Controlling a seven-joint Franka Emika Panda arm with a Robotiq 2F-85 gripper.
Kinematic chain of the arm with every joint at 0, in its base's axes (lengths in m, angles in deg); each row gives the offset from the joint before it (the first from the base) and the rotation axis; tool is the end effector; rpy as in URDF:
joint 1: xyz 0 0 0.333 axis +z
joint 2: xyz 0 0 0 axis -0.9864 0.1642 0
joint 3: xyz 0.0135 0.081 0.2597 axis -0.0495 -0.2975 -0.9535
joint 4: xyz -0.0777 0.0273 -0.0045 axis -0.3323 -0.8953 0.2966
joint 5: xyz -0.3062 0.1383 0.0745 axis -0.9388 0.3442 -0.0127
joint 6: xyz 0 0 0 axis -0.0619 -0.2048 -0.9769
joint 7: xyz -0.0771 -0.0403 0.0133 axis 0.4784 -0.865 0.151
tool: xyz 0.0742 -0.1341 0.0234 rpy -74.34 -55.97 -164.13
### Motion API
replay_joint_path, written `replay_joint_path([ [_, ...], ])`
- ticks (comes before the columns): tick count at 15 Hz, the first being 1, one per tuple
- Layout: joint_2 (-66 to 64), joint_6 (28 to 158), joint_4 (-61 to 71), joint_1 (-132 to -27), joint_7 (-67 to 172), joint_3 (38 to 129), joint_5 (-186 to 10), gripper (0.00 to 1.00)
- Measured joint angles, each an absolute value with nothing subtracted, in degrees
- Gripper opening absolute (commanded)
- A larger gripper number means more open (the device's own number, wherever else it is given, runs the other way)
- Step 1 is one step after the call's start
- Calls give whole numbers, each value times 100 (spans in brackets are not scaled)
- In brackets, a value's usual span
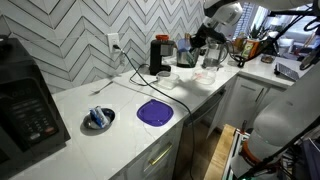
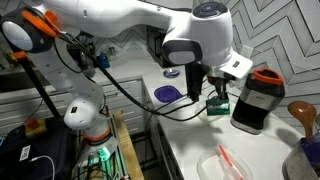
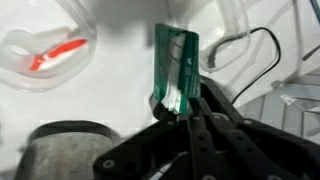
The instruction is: Pick up the green object from the clear lunch box on the left and place it in the clear lunch box on the right
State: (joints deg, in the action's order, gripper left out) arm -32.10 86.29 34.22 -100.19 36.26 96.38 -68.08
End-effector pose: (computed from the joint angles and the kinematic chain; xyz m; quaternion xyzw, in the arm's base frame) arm 0.4058 -0.2826 0.4823 -0.9317 0.2751 -0.2223 0.0831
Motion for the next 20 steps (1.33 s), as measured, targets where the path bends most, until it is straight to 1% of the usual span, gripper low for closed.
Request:
replay_joint_path([
  [3,-3471,8744,3775,-10127,3885,9698,-7048,1],
  [7,-3490,8779,3777,-10101,4083,9701,-7149,0],
  [13,-3122,9398,3643,-10451,5659,9836,-8013,0],
  [20,-2872,9397,3706,-11040,7635,9967,-9097,0],
])
